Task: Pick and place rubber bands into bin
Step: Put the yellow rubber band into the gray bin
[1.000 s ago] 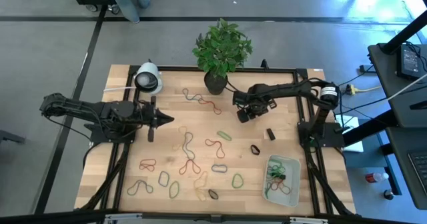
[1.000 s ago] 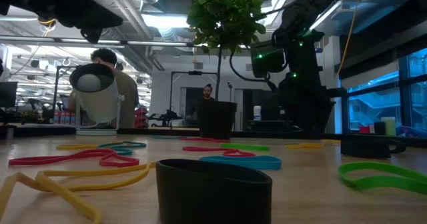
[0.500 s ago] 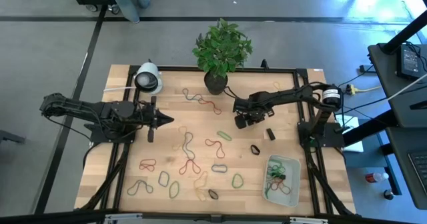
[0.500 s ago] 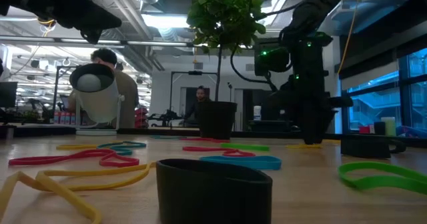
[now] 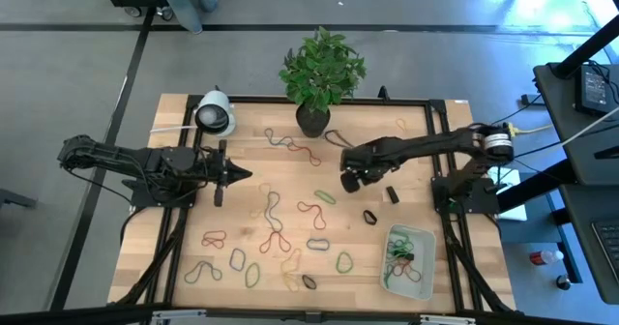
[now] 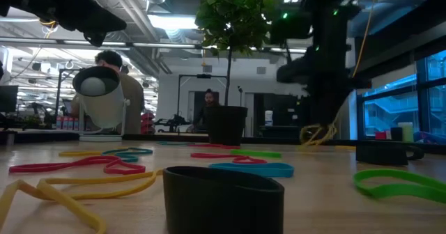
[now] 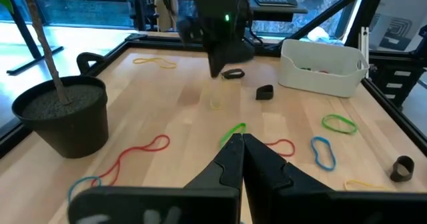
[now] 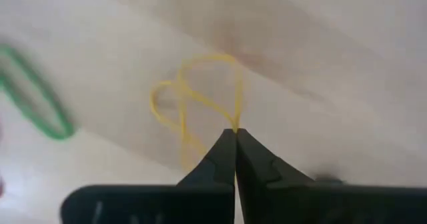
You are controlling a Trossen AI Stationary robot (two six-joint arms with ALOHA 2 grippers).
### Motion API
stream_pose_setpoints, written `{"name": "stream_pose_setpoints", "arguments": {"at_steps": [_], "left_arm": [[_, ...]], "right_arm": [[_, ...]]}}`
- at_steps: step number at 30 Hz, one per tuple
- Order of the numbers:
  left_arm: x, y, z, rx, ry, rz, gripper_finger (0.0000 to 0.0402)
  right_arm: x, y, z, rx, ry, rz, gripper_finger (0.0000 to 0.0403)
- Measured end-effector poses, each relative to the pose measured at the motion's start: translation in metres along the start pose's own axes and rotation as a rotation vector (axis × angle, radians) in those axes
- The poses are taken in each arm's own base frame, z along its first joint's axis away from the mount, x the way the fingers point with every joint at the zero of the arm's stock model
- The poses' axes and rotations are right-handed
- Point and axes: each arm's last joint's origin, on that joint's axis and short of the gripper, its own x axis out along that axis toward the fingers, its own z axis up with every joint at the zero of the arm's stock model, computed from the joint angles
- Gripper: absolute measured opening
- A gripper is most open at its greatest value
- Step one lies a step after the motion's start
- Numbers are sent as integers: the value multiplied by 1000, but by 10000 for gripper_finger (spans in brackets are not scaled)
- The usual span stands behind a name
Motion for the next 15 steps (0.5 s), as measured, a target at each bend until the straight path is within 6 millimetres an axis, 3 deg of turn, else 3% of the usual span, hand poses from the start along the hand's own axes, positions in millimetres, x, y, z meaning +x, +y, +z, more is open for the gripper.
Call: {"name": "stream_pose_setpoints", "arguments": {"at_steps": [8,15], "left_arm": [[0,0,0,0,0,0,2],[0,0,0,9,0,0,2]], "right_arm": [[-63,-14,-39,55,-94,118,1],[-104,-25,-90,82,-57,285,0]]}}
